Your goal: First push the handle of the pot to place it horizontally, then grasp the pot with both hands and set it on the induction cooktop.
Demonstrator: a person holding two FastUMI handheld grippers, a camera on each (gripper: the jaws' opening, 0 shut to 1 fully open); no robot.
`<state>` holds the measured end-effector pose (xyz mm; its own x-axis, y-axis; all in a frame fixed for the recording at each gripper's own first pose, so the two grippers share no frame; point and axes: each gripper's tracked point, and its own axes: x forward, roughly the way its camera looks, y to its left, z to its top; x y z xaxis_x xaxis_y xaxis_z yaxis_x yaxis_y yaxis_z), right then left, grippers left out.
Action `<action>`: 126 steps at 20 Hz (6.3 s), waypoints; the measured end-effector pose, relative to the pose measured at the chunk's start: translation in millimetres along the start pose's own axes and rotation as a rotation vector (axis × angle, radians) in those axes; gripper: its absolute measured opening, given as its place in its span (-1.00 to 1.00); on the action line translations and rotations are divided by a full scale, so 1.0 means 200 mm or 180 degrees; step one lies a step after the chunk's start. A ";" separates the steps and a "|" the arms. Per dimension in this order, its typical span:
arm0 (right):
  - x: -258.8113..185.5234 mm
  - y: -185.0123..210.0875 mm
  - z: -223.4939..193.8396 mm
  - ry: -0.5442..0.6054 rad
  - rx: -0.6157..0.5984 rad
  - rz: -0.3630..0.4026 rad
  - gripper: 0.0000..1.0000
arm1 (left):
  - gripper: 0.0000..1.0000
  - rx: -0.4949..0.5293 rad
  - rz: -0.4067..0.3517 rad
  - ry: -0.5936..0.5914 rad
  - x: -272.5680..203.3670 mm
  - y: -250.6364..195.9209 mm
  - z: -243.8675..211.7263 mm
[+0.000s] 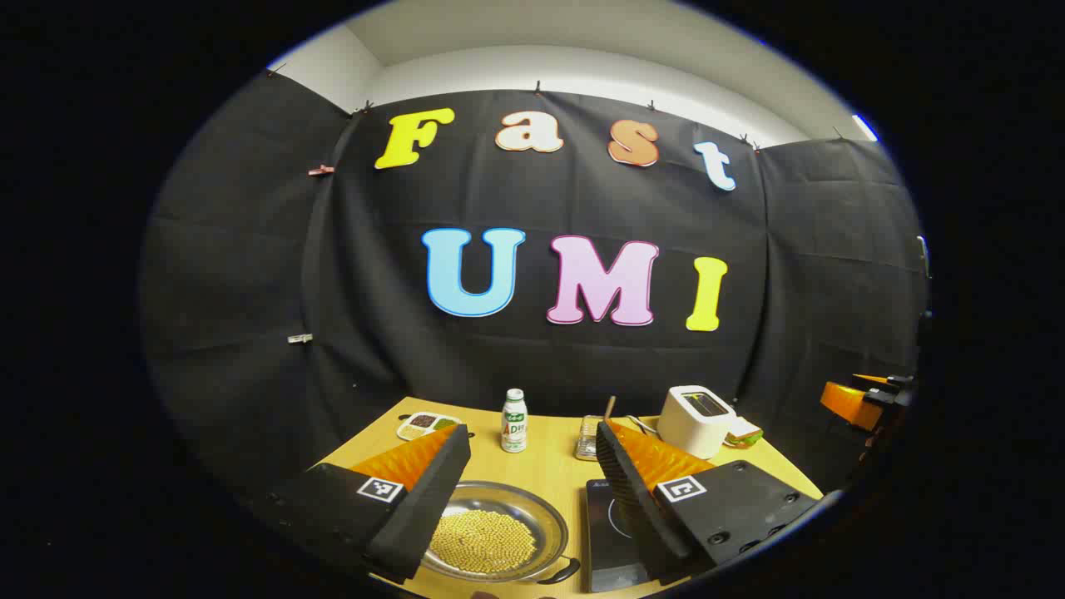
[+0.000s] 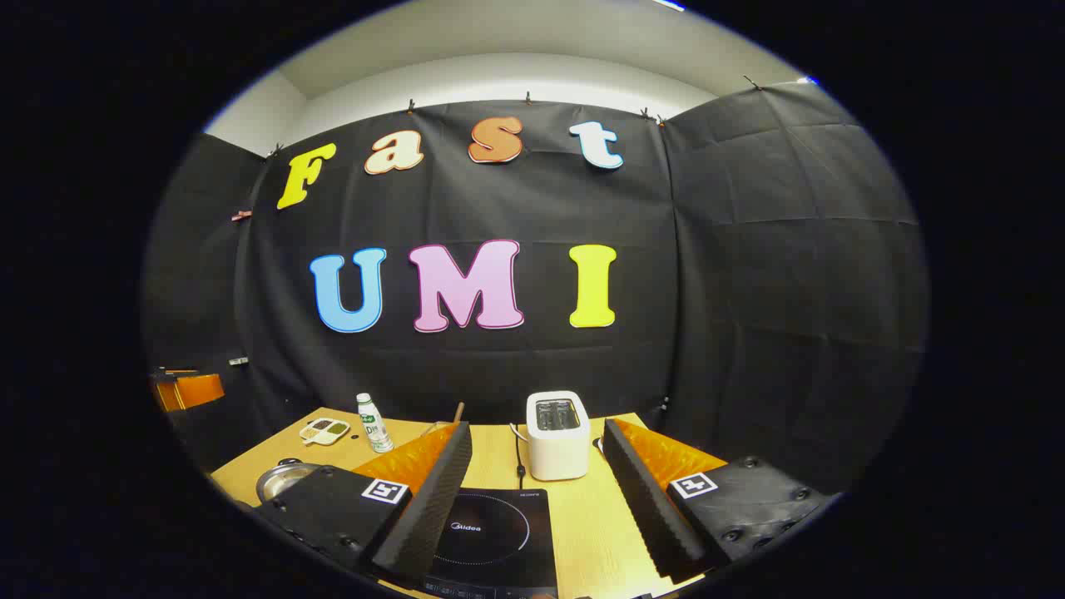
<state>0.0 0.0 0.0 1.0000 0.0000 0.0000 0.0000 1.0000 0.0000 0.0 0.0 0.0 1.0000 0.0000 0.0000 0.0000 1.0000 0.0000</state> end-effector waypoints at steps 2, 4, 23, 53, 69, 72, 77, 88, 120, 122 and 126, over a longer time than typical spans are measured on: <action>0.00 0.03 0.00 0.0004 -0.0018 0.0042 0.97 | 0.90 0.0034 -0.0068 -0.0017 0.03 0.01 0.00; -0.01 0.04 0.02 -0.0045 -0.0114 0.0031 0.96 | 0.90 0.0023 -0.0123 -0.0043 0.04 0.03 0.00; -0.13 0.17 0.08 -0.0018 -0.0239 -0.0142 0.98 | 0.90 0.0120 -0.0339 0.0041 -0.07 0.15 -0.06; -0.28 0.50 0.02 -0.0022 -0.0434 -0.0641 0.95 | -0.84 -0.0262 -0.0519 0.1249 -0.27 0.75 -0.91; -0.07 0.32 -0.22 0.0314 -0.0199 -0.0167 0.96 | -0.90 -0.0072 -0.0828 0.2361 -0.33 0.23 -1.43; -0.06 0.28 -0.26 0.0385 -0.0170 -0.0127 0.96 | -0.90 0.0032 -0.0838 0.2530 -0.34 0.17 -1.53; -0.04 0.18 -0.28 0.0417 -0.0108 -0.0161 0.96 | -0.90 0.0273 -0.0885 0.2813 -0.34 0.09 -1.66; -0.05 -0.01 -0.28 0.0431 0.0063 -0.0341 0.96 | -0.90 0.0535 -0.0986 0.3021 -0.21 -0.05 -1.74; -0.04 -0.24 -0.35 0.0558 0.0104 -0.0580 0.94 | -0.91 0.0554 -0.1028 0.2913 0.34 -0.30 -1.68; -0.03 -0.24 -0.35 0.0575 0.0088 -0.0578 0.94 | -0.90 0.0530 -0.1005 0.2894 0.39 -0.30 -1.67; -0.02 -0.25 -0.36 0.0594 0.0067 -0.0597 0.94 | -0.90 0.0486 -0.1001 0.2876 0.47 -0.32 -1.66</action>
<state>-3.7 -50.6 -71.8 0.9652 -0.1835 -0.1864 0.1874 0.9823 0.0034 93.6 -63.1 -331.1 0.5772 -0.2038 -0.7908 0.3312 0.9436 -0.0015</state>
